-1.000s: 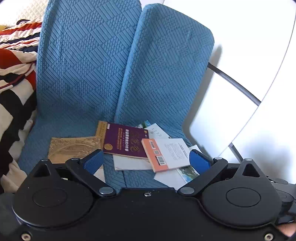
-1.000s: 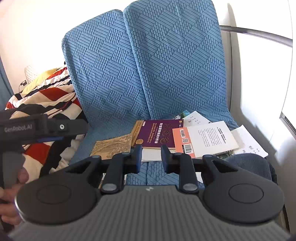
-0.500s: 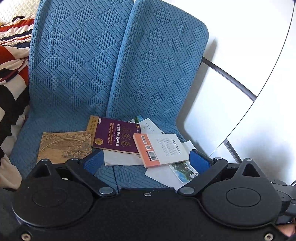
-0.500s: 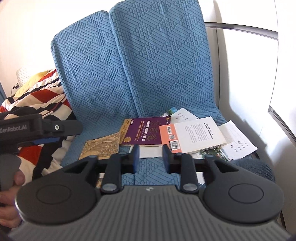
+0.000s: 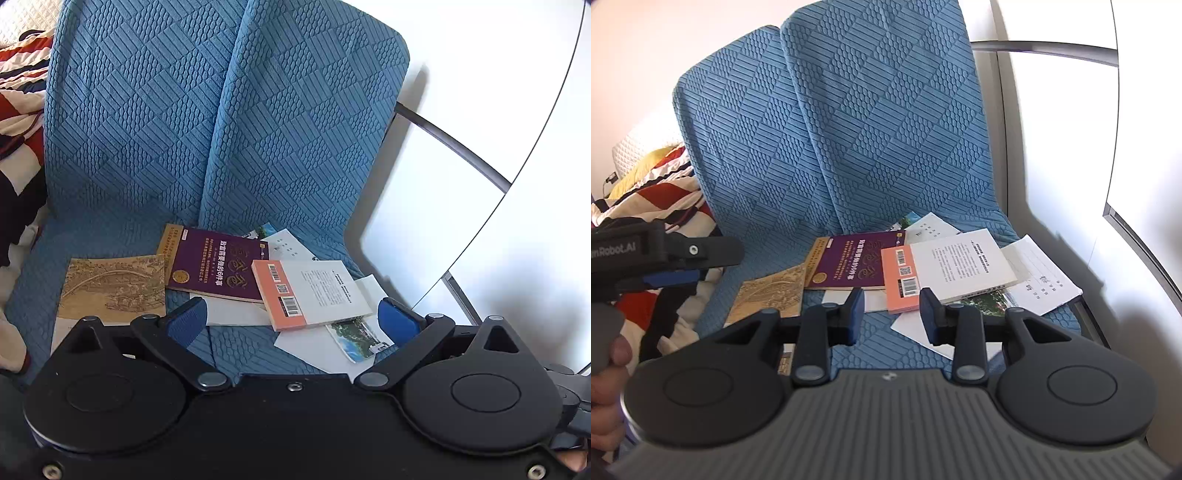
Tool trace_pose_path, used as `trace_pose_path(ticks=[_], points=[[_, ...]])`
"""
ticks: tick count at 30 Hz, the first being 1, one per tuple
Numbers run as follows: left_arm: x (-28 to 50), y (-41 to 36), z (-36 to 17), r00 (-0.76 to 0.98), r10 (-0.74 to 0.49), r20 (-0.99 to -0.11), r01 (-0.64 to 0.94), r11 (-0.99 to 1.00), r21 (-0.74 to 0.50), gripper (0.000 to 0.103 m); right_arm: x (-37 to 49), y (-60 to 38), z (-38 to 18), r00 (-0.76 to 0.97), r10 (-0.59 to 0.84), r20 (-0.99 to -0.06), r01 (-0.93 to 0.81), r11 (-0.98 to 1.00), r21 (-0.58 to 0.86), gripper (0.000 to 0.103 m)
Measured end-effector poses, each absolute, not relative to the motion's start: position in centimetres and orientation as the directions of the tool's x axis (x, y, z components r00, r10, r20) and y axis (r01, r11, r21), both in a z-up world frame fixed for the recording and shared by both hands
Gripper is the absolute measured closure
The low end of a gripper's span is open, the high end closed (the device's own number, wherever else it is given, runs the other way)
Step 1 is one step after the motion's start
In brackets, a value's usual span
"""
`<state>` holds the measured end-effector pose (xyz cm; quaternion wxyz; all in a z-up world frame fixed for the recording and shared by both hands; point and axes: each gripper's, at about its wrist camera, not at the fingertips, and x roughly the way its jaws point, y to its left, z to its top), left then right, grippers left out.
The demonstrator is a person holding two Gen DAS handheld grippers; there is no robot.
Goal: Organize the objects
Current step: 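Move both grippers toward the orange-and-white paperback on the papers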
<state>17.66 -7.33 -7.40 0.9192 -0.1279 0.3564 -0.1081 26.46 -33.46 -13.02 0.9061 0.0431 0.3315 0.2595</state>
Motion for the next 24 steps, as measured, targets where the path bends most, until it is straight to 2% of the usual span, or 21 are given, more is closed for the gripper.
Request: trace_pose_path(ticks=[3,5,7,15,21,24], points=[[17.9,-7.7,-7.9,0.719,-0.291,-0.631,0.101,0.942,-0.32,0.004,27.0,-33.9,-13.7,0.645,0.488,-0.588,-0.425,0.868,0.255,0.064],[18.2,-8.0,-8.3,0.719,-0.29,-0.632,0.1,0.942,-0.319,0.004,27.6,-34.2,-14.3,0.649,0.481,-0.59,-0.405,0.874,0.266,0.041],[18.5,-8.3,-8.8,0.721,-0.281,-0.634,0.096,0.946,-0.31,0.004,28.2,-34.6,-15.1,0.654,0.474,-0.59,-0.387,0.879,0.278,0.032],[20.5,-9.1,-11.8,0.715,-0.265,-0.647,0.078,0.95,-0.302,0.004,30.5,-35.4,-19.2,0.671,0.433,-0.602,-0.326,0.902,0.284,0.031],[22.7,-9.3,-14.2,0.684,-0.233,-0.692,0.04,0.958,-0.283,0.004,33.0,-35.8,-22.2,0.689,0.403,-0.603,-0.29,0.915,0.281,0.031],[23.8,-9.3,-14.9,0.679,-0.244,-0.692,0.033,0.953,-0.302,0.004,34.8,-36.4,-23.2,0.677,0.401,-0.617,-0.234,0.912,0.337,0.031]])
